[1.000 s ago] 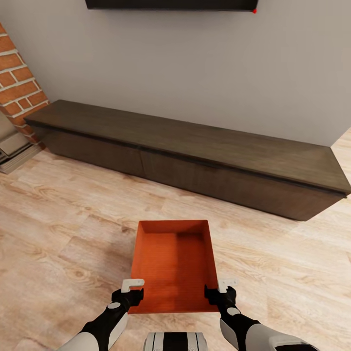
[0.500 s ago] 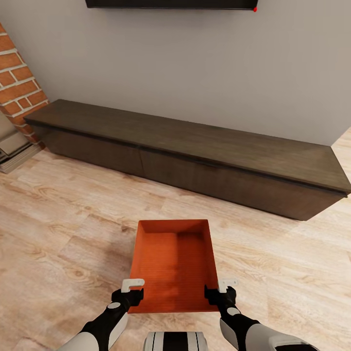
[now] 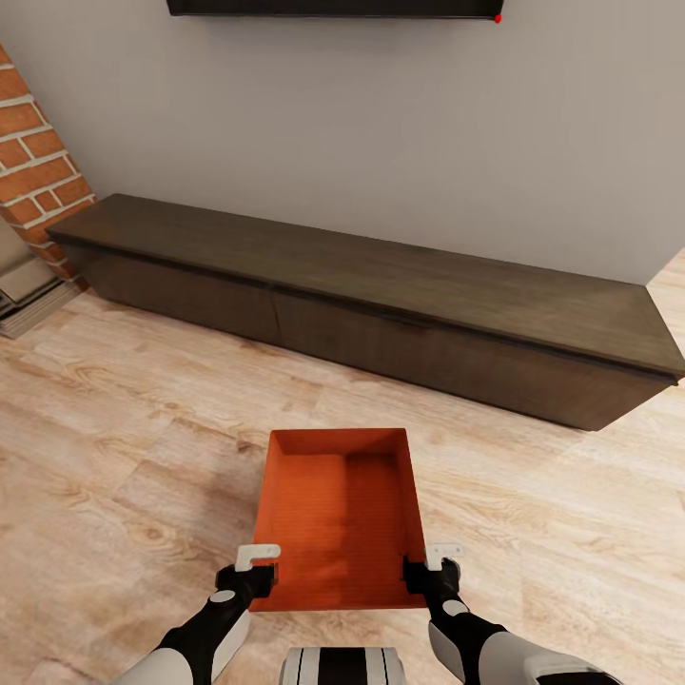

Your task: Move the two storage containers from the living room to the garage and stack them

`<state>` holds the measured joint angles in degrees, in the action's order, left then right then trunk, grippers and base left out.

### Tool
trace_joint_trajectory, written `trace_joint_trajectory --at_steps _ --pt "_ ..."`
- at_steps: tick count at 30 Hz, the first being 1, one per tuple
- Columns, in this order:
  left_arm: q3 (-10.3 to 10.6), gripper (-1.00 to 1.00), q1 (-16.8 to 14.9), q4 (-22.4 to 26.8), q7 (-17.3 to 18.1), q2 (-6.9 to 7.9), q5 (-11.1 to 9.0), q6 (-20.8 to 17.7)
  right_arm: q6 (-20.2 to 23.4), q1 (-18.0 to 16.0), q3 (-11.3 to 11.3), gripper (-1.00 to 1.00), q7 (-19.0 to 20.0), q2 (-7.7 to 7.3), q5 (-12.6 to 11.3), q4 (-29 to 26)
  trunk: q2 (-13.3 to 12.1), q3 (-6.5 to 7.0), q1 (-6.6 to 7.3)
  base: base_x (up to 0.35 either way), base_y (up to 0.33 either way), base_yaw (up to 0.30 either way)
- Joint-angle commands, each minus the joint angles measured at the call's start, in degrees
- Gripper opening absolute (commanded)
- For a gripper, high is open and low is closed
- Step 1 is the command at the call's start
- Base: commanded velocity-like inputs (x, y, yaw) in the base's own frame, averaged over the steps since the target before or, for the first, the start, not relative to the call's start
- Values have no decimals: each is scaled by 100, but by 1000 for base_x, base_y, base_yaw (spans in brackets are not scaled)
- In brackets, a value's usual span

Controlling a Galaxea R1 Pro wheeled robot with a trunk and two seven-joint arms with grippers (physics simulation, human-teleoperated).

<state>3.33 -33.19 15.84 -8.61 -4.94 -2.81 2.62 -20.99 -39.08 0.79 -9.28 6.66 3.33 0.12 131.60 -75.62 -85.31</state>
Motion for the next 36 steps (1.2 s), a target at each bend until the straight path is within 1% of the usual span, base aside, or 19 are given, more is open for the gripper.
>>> trace_joint_trajectory --at_steps 1,26,36 --pt "36 -100 -3 -7 -33 2 -34 18 -9 -3 8 -100 -37 2 36 6 1 -3 1 0 0 0" --pt "44 -100 -3 -6 -44 -7 -48 19 -11 -3 2 -100 -39 6 28 6 1 -3 1 0 0 0" --pt "45 -100 -3 -11 -35 2 -52 20 -18 -3 1 -100 -39 3 36 6 -400 176 221 0 0 0"
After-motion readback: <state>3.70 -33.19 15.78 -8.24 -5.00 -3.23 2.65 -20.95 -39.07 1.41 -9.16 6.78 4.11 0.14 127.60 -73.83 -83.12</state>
